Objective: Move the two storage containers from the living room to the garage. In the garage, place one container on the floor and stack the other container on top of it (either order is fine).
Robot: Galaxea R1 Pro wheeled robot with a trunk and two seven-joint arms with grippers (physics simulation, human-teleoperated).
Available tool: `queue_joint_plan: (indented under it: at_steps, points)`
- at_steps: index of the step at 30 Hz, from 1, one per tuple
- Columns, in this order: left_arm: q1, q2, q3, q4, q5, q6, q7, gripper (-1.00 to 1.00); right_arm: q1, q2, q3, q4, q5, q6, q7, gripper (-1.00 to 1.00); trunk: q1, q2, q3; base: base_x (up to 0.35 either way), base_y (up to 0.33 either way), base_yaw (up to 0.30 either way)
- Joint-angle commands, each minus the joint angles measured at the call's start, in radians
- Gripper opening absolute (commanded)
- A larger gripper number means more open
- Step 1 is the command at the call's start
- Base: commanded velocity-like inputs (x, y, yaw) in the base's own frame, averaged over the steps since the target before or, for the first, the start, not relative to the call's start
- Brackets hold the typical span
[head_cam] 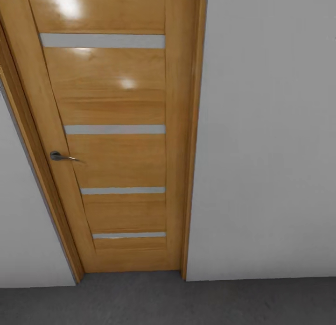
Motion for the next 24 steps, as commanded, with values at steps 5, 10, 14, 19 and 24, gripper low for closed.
queue_joint_plan:
  at_steps: [5,10,14,19,24]
  points:
    - [-0.001,0.0,-0.004,0.001,0.0,-0.004,-0.002,1.0,0.0,0.0,-0.001,0.0,0.0,0.0,0.0,1.0,0.0,-0.001,-0.003,0.105,-0.144,0.107]
    - [-0.001,0.0,-0.004,0.001,0.001,-0.004,-0.002,1.0,0.0,0.001,-0.001,0.001,0.0,0.0,0.0,1.0,0.0,-0.001,-0.003,0.16,-0.166,0.027]
    - [-0.001,0.0,-0.004,0.001,0.001,-0.004,-0.002,1.0,0.0,0.001,-0.001,0.001,0.0,0.0,0.0,1.0,0.0,-0.001,-0.003,0.171,-0.067,0.007]
    - [-0.001,0.0,-0.004,0.001,0.0,-0.004,-0.002,1.0,0.0,0.002,0.0,0.002,0.0,0.0,0.0,1.0,0.0,-0.001,-0.002,0.196,-0.024,0.039]
    - [-0.001,0.0,-0.004,0.001,0.0,-0.004,-0.002,1.0,0.0,0.006,0.0,0.002,0.0,0.0,0.0,1.0,0.0,-0.001,0.001,0.273,-0.004,0.06]
